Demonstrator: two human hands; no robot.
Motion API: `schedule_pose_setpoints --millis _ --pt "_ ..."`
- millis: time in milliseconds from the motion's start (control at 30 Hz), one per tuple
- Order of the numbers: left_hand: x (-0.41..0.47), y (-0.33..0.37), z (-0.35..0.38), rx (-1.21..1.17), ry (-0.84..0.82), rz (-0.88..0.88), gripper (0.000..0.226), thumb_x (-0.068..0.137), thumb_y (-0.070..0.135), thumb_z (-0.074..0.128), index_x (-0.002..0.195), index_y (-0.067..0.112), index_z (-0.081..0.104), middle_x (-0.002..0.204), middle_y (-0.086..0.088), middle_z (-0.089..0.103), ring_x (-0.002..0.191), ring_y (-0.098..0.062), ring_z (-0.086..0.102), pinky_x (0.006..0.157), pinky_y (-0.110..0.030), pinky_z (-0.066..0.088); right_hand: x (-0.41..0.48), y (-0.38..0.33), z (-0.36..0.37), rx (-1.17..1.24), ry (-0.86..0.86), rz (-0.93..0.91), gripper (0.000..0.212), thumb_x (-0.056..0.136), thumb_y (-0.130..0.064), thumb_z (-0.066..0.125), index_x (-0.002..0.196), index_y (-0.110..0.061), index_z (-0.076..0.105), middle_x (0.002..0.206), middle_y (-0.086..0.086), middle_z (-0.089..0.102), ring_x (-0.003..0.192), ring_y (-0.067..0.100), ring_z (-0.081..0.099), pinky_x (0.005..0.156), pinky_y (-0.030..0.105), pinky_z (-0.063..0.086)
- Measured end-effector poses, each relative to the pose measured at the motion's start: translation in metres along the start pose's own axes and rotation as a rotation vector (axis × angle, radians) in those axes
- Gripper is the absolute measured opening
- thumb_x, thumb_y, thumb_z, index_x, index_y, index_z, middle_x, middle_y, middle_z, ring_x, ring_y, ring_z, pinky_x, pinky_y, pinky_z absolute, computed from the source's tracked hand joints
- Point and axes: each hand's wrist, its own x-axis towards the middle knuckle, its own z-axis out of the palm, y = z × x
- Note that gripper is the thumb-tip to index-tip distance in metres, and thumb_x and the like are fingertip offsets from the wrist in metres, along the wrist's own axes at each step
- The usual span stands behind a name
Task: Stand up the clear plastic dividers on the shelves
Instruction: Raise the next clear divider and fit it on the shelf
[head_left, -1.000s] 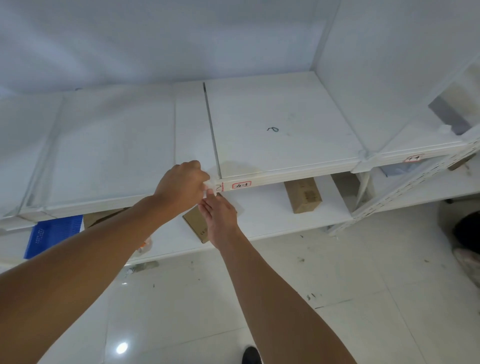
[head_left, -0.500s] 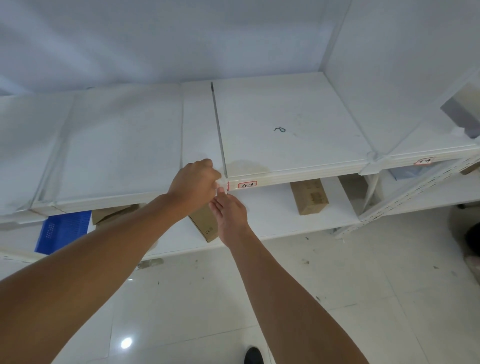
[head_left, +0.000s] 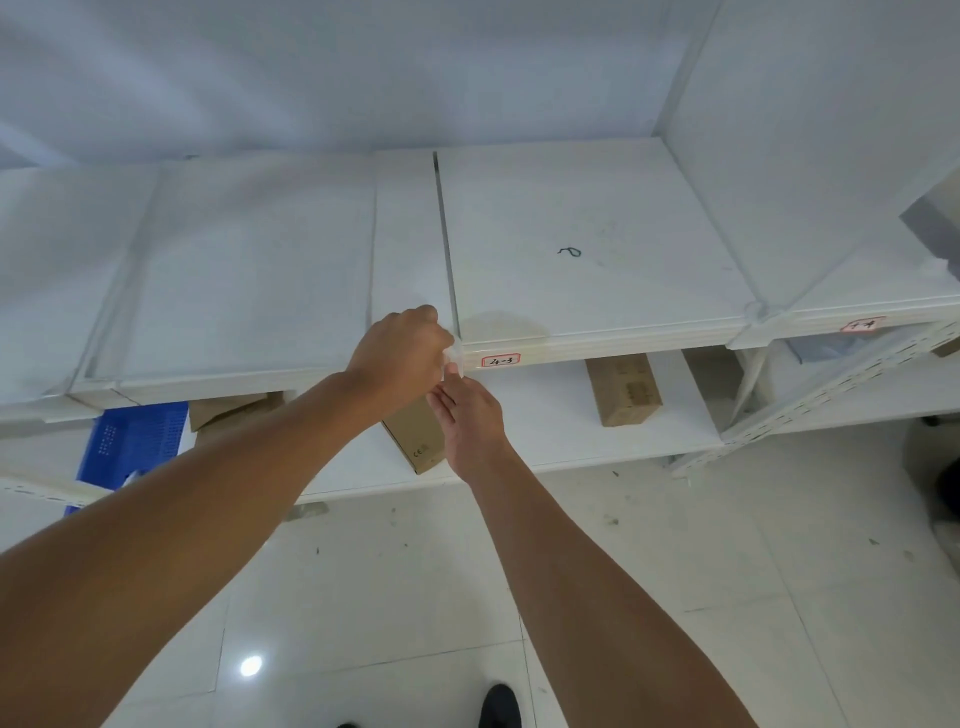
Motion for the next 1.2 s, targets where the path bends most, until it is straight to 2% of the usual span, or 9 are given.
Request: schedule_pose_setpoints --millis 167,300,467,600,700,833,1000,1100,1200 --pt "-0.001 -0.004 -0.005 -0.071 -0.013 -0.02 0.024 0.094 0.01 0.059 0.114 0.011 0.073 0.101 -0.011 0.062 0.082 -0.027 0.059 0.07 -0.033 0.049 -0.004 -0.009 -0.003 -0.213 -0.066 0.034 0.028 0.098 -0.014 0.063 0.121 0.003 0.062 0.111 0.016 0.067 0.105 0.022 0.069 0.085 0.024 0.058" --pt "-0.01 -0.001 -0.015 -0.234 -0.027 -0.143 0.031 0.093 0.022 0.061 0.122 0.014 0.068 0.111 -0.006 0.065 0.095 -0.025 0.062 0.078 -0.031 0.049 -0.018 -0.026 0.002 -0.872 -0.077 0.078 0.015 0.099 -0.015 0.051 0.089 -0.012 0.062 0.082 0.006 0.063 0.071 0.018 0.06 0.07 0.028 0.052" --pt "-0.051 -0.034 -0.028 -0.344 0.04 -0.454 0.035 0.099 0.041 0.056 0.089 0.011 0.071 0.083 0.0 0.07 0.082 -0.024 0.068 0.072 -0.032 0.054 -0.05 -0.039 0.034 -1.759 -0.013 -0.451 0.025 0.092 -0.037 0.049 0.084 -0.017 0.062 0.078 0.0 0.062 0.075 0.025 0.061 0.062 0.032 0.047" --pt "-0.089 -0.086 -0.029 -0.554 0.002 -0.822 0.045 0.099 0.038 0.057 0.079 0.002 0.072 0.075 -0.013 0.075 0.068 -0.031 0.074 0.064 -0.036 0.062 -0.061 -0.019 0.085 -2.063 -0.23 -0.919 0.024 0.096 -0.034 0.05 0.106 -0.014 0.058 0.102 0.005 0.062 0.094 0.028 0.062 0.067 0.036 0.046" --pt "-0.108 -0.113 -0.029 -0.861 -0.03 -1.057 0.042 0.099 0.038 0.062 0.086 0.0 0.074 0.069 -0.01 0.074 0.045 -0.023 0.066 0.041 -0.025 0.052 -0.057 0.007 0.12 -2.25 -0.272 -1.091 0.033 0.093 -0.026 0.058 0.121 -0.009 0.054 0.115 0.01 0.058 0.103 0.028 0.057 0.078 0.037 0.048" --pt "-0.12 -0.138 -0.026 -1.229 0.012 -1.105 0.045 0.1 0.036 0.062 0.098 -0.008 0.07 0.075 -0.017 0.071 0.052 -0.029 0.069 0.049 -0.033 0.061 -0.039 0.03 0.146 -2.618 -0.184 -0.988 0.074 0.083 -0.025 0.076 0.143 -0.001 0.041 0.131 0.02 0.055 0.119 0.034 0.053 0.101 0.041 0.046" --pt "-0.128 -0.151 -0.025 -1.528 -0.007 -1.08 0.044 0.096 0.036 0.069 0.101 -0.008 0.065 0.094 -0.026 0.074 0.07 -0.037 0.073 0.054 -0.038 0.064 -0.045 0.042 0.157 -2.747 -0.183 -0.96 0.035 0.083 0.0 0.068 0.118 0.001 0.06 0.1 0.014 0.07 0.094 0.03 0.065 0.075 0.037 0.055" --pt "-0.13 -0.158 -0.021 -1.777 0.032 -1.115 0.042 0.093 0.032 0.074 0.098 -0.008 0.065 0.092 -0.024 0.073 0.075 -0.035 0.072 0.06 -0.039 0.062 -0.059 0.039 0.156 -2.779 -0.171 -0.908 0.027 0.079 -0.002 0.072 0.106 -0.003 0.066 0.088 0.009 0.072 0.081 0.025 0.069 0.063 0.034 0.056" --pt "-0.129 -0.15 -0.011 -1.859 0.093 -1.091 0.031 0.092 0.024 0.076 0.095 -0.006 0.066 0.085 -0.018 0.07 0.071 -0.03 0.068 0.062 -0.037 0.059 -0.069 0.032 0.157 -2.732 -0.201 -0.846 0.028 0.084 -0.002 0.069 0.111 -0.002 0.061 0.098 0.013 0.069 0.088 0.028 0.068 0.069 0.037 0.056"
